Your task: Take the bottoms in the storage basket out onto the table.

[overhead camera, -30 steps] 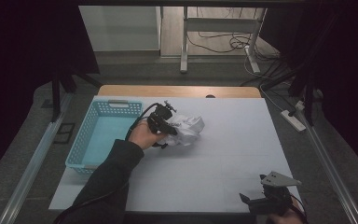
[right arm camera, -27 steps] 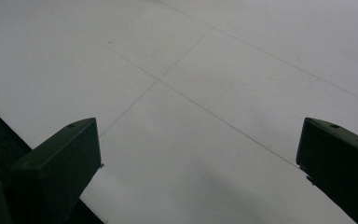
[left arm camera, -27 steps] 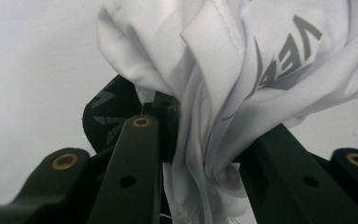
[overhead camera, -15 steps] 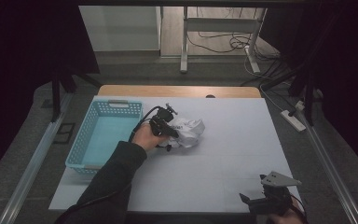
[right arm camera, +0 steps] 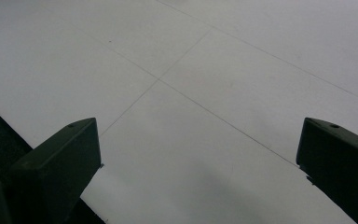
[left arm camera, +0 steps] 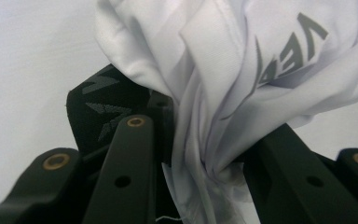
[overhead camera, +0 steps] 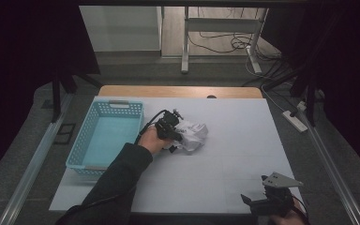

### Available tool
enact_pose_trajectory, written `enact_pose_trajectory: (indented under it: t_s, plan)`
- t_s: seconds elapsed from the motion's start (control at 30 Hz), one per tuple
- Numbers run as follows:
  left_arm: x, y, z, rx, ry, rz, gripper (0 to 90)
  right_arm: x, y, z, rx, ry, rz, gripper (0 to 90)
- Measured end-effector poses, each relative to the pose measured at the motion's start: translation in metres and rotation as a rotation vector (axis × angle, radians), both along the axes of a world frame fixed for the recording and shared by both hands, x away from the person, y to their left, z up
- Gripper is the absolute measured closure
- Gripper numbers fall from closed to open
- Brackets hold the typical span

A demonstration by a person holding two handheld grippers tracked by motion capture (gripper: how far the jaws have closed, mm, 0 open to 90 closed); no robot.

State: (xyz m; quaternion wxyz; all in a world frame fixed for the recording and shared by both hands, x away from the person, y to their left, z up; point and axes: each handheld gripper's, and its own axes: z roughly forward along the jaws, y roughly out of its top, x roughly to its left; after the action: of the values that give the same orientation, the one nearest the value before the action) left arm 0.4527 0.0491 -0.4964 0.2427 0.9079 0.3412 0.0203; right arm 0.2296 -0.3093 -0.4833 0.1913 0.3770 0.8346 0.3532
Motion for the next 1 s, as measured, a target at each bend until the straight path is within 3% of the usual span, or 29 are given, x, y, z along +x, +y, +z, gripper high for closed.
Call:
enact_pose_trajectory:
  t_s: [0.47,1.0]
  plan:
    - [-0.0023,-0.0037,-0.0076,0.016,-0.030,0.014,63.5,-0.0001,0.0006,-0.0003,-0.003,0.001,0.002,0.0]
    - [-0.0019,-0.0067,-0.0069,-0.016,0.018,0.006,41.8,0.0001,0.0006,-0.0004,-0.003,0.003,0.003,0.0]
